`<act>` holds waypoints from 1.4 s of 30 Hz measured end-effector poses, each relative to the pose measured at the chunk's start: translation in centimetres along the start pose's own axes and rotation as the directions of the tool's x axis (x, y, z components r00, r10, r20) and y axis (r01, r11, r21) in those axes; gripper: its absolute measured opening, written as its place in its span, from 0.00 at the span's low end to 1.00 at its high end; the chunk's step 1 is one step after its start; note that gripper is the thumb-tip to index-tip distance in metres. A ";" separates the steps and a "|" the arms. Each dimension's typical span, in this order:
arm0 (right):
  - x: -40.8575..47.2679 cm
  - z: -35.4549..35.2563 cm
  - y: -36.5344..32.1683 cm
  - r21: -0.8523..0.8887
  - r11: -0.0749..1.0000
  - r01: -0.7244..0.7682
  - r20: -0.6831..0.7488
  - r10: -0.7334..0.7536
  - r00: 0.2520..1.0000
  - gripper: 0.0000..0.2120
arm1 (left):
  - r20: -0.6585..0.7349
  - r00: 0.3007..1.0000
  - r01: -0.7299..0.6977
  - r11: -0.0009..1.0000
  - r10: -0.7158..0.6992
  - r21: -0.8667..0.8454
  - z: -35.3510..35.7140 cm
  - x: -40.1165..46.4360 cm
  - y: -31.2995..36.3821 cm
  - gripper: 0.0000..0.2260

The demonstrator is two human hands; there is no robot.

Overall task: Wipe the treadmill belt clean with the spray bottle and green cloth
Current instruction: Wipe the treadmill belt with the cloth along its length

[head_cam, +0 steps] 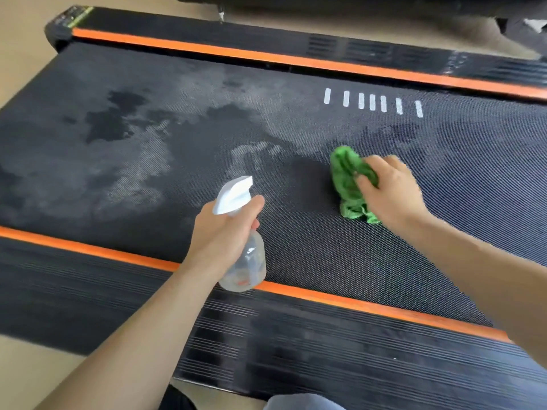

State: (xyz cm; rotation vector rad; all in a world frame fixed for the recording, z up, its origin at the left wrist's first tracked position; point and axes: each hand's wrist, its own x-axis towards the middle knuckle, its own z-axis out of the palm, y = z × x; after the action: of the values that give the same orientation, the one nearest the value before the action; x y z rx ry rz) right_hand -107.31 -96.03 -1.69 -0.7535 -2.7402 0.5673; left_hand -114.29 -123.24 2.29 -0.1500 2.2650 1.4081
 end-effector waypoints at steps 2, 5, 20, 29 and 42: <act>1.0 1.4 -2.6 -0.069 0.997 0.020 -0.030 -0.022 0.999 0.12 | 0.006 1.000 -0.007 1.000 0.007 -0.009 0.0 -0.1 -0.1 0.13; 0.0 2.1 -6.0 -0.149 0.982 0.114 -0.155 -0.138 0.978 0.10 | -0.025 0.999 0.020 0.998 -0.021 -0.064 -0.2 -0.3 -0.2 0.11; -4.3 6.7 -6.9 -0.408 0.841 0.356 0.134 -0.331 0.934 0.23 | -0.074 0.997 0.024 0.995 -0.031 -0.099 -0.1 -0.2 -0.4 0.14; 1.6 6.6 -5.1 -0.400 0.688 0.605 0.229 -0.564 0.793 0.07 | -0.088 0.992 0.072 0.986 -0.086 -0.154 -0.4 0.1 0.0 0.09; -7.4 6.9 -5.4 -0.124 0.673 0.729 0.180 -0.707 0.684 0.09 | -0.108 0.985 0.126 0.989 -0.135 -0.081 -2.0 1.1 0.4 0.12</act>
State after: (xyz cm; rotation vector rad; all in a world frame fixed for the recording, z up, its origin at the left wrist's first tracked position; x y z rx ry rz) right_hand -105.76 -106.29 -6.47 0.3933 -2.8928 0.1686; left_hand -116.05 -124.64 2.88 -0.4047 2.2491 1.4470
